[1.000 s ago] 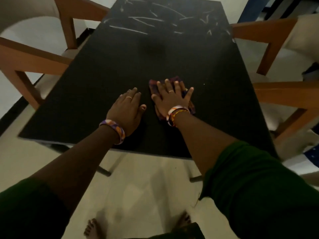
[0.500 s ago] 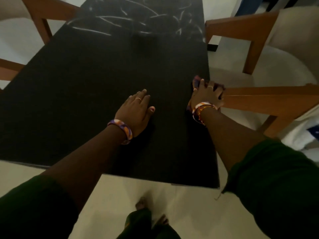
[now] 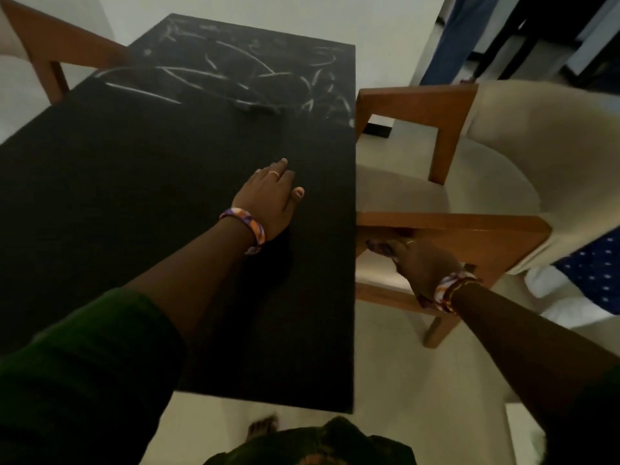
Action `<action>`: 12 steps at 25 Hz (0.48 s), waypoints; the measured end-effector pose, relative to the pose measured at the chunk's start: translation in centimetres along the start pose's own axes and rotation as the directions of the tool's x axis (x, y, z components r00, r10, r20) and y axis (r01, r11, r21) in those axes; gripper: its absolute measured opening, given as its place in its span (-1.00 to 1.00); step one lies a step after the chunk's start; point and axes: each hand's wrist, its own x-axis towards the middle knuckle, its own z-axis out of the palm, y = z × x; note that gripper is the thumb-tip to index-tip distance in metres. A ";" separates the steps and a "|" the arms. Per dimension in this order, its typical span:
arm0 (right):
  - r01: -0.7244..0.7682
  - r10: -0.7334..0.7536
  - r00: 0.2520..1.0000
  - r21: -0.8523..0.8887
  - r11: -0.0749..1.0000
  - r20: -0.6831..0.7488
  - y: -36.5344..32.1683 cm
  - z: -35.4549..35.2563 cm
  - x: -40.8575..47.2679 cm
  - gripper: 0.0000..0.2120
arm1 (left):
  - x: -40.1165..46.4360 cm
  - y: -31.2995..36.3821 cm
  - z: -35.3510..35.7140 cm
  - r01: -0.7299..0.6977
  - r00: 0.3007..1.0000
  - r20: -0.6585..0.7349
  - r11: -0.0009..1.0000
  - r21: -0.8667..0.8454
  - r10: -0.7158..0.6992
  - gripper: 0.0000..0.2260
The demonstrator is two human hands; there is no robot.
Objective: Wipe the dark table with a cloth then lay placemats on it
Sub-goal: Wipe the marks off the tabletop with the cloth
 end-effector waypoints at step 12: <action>0.542 -0.293 0.747 0.292 0.788 -0.596 14.5 -4.4 0.4 -0.60 | 3.8 21.4 6.8 0.307 0.952 -0.014 0.952 -0.014 -0.307 -0.55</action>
